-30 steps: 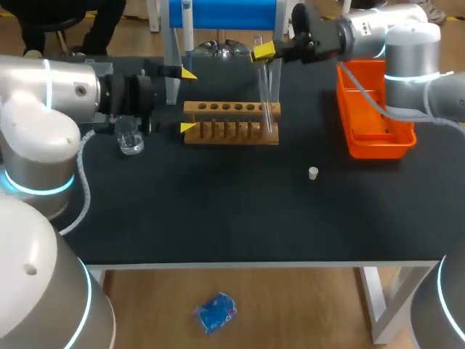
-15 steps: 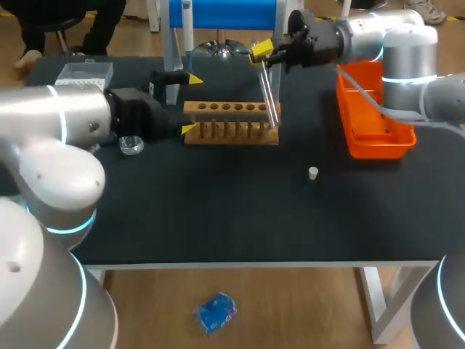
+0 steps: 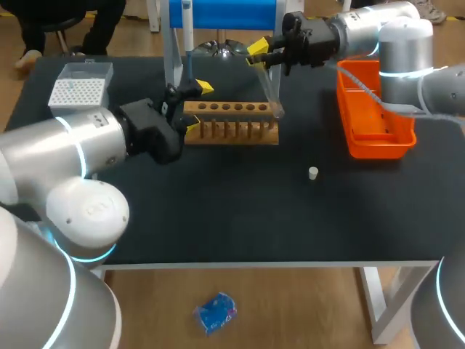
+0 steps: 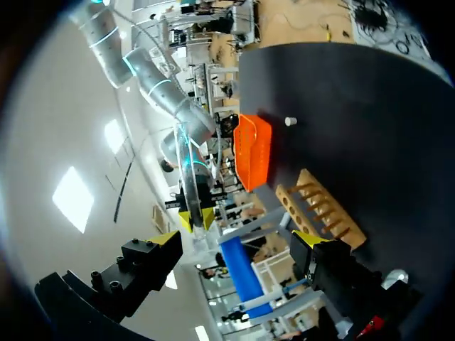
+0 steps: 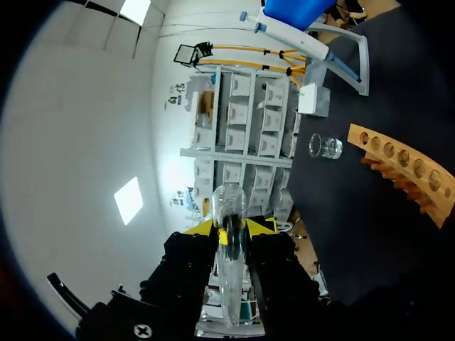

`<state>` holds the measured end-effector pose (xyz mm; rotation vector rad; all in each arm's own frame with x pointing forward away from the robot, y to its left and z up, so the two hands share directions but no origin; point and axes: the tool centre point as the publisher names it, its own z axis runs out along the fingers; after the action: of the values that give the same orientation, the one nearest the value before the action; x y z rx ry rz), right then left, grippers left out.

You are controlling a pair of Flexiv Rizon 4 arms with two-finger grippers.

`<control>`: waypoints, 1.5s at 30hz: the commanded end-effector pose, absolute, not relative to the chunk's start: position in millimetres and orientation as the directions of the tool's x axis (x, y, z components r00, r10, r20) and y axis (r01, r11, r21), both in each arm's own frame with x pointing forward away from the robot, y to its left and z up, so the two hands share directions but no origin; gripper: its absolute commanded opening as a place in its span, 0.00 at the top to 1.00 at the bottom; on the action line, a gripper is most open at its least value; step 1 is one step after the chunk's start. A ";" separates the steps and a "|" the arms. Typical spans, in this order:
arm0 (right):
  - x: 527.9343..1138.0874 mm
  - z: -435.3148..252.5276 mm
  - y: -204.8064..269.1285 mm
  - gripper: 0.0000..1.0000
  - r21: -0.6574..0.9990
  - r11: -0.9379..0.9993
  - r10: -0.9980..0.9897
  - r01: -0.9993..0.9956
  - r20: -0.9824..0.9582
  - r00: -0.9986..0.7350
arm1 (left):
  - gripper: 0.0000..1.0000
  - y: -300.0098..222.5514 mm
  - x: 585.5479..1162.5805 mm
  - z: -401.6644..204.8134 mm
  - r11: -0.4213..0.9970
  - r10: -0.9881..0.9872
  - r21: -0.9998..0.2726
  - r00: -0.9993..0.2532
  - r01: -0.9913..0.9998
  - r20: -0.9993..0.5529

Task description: Invert the test tube, pick up the pipette, mount the tip to pipette, aspirate from beaker and dispense into the tube, eject the tip, return the pipette, and cap with the stopper.

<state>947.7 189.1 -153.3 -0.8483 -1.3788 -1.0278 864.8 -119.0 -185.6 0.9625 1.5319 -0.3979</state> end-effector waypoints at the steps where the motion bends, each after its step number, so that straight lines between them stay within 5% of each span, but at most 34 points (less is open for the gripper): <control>1: 950.2 -157.6 189.9 1.00 0.099 0.353 -0.076 0.930 0.994 -0.077 | 0.00 -125.4 864.4 -195.8 0.625 0.019 0.440 0.551 0.644 -0.834; 10: 957.2 -175.7 199.4 1.00 0.113 0.333 -0.074 0.936 0.993 -0.094 | 0.00 -146.5 861.6 -194.9 0.508 -0.206 0.254 0.402 0.823 -0.892; 45: 971.8 -201.5 219.1 1.00 0.089 0.339 -0.062 0.936 0.995 -0.072 | 0.00 -184.9 870.7 -207.5 0.340 -0.056 0.409 0.453 0.847 -0.890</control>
<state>965.0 216.5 -199.0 -0.8893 -1.3752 -1.0389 859.8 -181.9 -204.9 1.1079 1.0609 -0.6294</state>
